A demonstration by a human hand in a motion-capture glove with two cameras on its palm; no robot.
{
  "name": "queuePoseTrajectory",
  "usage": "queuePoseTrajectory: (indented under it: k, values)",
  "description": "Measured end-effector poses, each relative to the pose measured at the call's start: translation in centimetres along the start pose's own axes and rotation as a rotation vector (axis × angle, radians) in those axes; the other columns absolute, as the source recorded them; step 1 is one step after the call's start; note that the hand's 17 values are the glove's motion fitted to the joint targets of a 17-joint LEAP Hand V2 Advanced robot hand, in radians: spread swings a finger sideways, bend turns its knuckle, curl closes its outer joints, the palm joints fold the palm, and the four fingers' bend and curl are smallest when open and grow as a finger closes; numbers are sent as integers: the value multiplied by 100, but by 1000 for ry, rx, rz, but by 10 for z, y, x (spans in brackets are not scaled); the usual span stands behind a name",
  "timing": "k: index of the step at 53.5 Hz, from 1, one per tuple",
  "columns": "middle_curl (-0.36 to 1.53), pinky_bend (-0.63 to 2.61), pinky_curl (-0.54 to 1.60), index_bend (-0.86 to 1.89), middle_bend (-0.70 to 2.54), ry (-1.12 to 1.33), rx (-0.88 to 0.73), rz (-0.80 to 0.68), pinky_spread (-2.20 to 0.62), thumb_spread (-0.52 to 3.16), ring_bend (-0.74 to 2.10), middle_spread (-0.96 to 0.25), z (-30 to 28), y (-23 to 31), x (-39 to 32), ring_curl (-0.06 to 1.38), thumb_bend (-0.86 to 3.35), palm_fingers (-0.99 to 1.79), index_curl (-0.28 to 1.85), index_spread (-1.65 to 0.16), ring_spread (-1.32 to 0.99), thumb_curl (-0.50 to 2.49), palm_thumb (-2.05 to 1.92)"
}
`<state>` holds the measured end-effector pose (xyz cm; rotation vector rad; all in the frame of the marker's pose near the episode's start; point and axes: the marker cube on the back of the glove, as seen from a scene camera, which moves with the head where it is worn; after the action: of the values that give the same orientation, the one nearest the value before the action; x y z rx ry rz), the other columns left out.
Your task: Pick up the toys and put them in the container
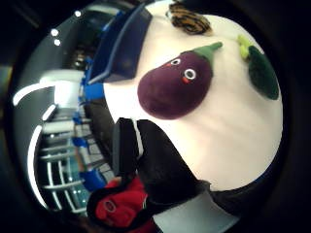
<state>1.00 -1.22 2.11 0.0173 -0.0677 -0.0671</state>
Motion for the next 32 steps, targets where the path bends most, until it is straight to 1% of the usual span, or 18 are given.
queuePoseTrajectory:
  k: [10,19,27,32]
  values:
    - [21,81,33,14,15,-17,-41,-54,4,113,16,-11,20,-16,-29,13,-9,-11,23,-34,-6,9,-14]
    - [21,100,38,14,12,-16,-45,-93,8,108,16,-10,35,-38,-57,13,-9,-13,23,-34,-3,9,-14]
    - [21,113,41,14,12,4,-111,-88,10,103,16,-9,50,-52,-75,14,-9,-13,23,-35,0,10,-13]
    - [20,122,43,13,11,58,-174,-35,10,101,19,-7,64,-58,-78,15,-9,-11,23,-35,1,11,-12]
